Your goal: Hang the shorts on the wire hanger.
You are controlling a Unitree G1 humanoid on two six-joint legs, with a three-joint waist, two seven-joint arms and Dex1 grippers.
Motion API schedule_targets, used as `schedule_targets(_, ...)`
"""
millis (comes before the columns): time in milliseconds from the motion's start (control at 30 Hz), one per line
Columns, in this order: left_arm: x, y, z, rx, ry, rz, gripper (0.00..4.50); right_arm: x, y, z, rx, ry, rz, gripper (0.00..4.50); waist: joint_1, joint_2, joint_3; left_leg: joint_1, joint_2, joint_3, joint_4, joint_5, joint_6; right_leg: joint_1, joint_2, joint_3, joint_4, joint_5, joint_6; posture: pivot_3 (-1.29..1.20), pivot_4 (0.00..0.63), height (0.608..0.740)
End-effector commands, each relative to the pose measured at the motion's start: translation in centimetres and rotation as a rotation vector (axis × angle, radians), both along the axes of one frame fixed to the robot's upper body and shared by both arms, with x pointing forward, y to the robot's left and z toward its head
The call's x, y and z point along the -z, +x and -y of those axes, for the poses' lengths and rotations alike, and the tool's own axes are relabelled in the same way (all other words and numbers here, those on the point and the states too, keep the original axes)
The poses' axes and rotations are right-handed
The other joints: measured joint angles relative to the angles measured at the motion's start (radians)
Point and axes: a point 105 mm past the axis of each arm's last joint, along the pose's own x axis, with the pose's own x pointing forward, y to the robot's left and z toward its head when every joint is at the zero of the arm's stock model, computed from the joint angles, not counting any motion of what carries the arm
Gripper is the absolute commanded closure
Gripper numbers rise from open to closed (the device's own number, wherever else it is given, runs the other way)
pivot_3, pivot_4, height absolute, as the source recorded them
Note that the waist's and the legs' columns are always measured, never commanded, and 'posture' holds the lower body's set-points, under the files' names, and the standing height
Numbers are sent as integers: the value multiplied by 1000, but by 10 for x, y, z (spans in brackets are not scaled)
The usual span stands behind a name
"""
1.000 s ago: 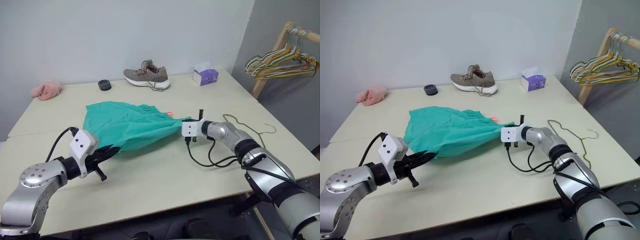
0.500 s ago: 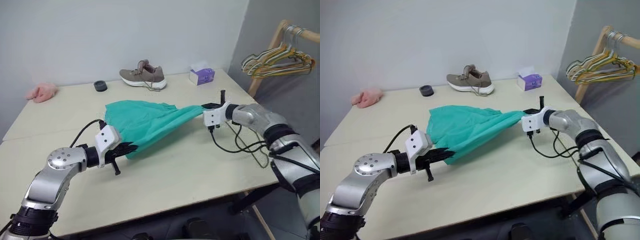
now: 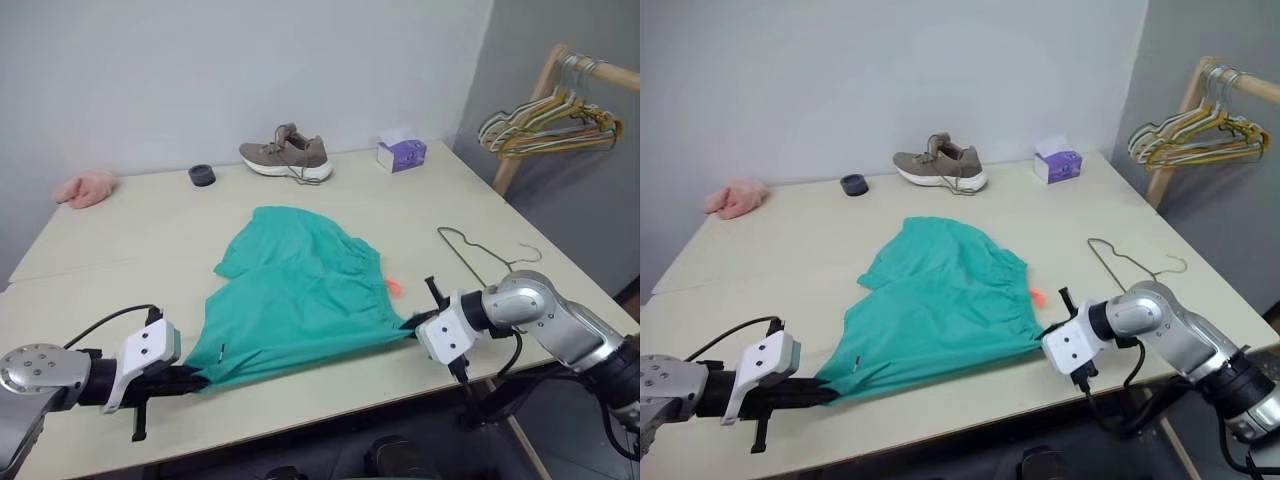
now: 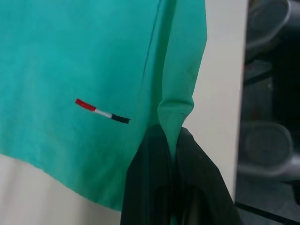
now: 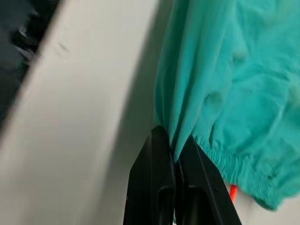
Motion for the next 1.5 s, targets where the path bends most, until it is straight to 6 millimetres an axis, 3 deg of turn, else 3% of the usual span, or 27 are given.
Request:
schedule_targets(33, -5, -5, -8, -16, 47, -16, 4500, -9, 9, 30, 105, -97, 5, 4460, 9, -1, 3, 3, 0, 0, 0, 0, 0, 0, 0, 0, -2, -1, -2, -186, 0, 740)
schedule_targets(267, 4, -19, 13, 38, -3, -61, 4500, 0, -18, 50, 95, -195, -119, 4460, 40, 0, 3, 4, 0, 2, -2, -1, 1, 1, -2, -1, -6, 2, 4, -191, 0, 740)
schedule_targets(500, 9, -34, 22, 90, -31, -119, 4500, 4, -40, 45, 78, -193, -202, 4460, 47, 1, 3, -4, 1, 4, -2, -4, 2, 0, -2, -1, -10, 2, 5, -201, 0, 740)
schedule_targets(800, 13, -45, 32, 118, -70, -157, 4500, 12, -48, 44, 74, -207, -244, 4460, 50, 0, 3, -3, 1, 4, -1, -4, 2, 0, -2, -1, -11, 2, 5, -198, 0, 740)
schedule_targets(900, 12, -46, 36, 97, -90, -165, 3839, 6, -50, 38, 58, -179, -269, 3606, 50, 0, 3, -3, 1, 4, -1, -5, 2, 0, -2, -1, -11, 2, 5, -196, 0, 740)
schedule_targets(1067, 1, -41, 43, 57, -163, -147, 2287, -7, -60, 32, 38, -109, -379, 1832, 52, 0, 3, -3, 1, 4, -1, -5, 2, 0, -2, -2, -11, 2, 5, -191, 0, 740)
schedule_targets(1233, -27, -30, 61, 12, -325, -118, 751, -35, -45, 13, 120, 127, -428, 104, 52, -1, 4, -3, 1, 4, -1, -5, 2, 1, -2, -2, -11, 2, 6, -190, 0, 740)
schedule_targets(1300, -38, -25, 66, 1, -372, -108, 78, -44, -36, 9, 162, 205, -428, 0, 52, -1, 4, -3, 1, 3, -1, -4, 2, 1, -2, -2, -10, 3, 6, -194, 0, 740)
schedule_targets(1500, -47, -19, 66, -20, -368, -121, 32, -62, -13, 7, 279, 366, -395, 0, 51, -1, 4, -3, 1, 4, -2, -5, 2, 0, -2, -1, -11, 3, 6, -200, 0, 740)
